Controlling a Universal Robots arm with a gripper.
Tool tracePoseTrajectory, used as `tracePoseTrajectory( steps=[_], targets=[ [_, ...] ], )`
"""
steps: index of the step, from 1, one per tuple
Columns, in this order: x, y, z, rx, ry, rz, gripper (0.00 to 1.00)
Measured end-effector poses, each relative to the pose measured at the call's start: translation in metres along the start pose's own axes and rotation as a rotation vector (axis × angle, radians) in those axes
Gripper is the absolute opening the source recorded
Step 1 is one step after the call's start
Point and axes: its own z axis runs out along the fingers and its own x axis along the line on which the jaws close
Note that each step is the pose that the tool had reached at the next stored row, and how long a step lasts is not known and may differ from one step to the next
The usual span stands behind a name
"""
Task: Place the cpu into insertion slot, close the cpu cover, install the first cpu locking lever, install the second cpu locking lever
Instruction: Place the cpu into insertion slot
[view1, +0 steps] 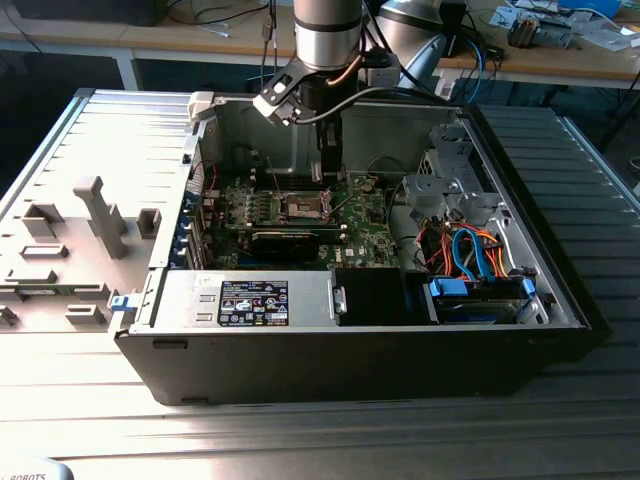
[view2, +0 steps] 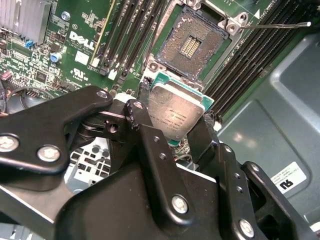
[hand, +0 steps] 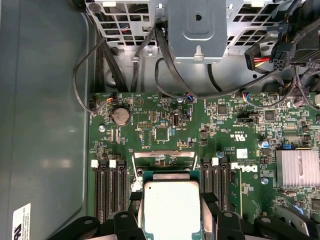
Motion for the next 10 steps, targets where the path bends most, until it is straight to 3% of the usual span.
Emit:
tracePoseTrajectory(
  steps=[10],
  targets=[
    [0.0000, -0.0010, 0.0023, 0.0000, 0.0000, 0.000, 0.55]
  ],
)
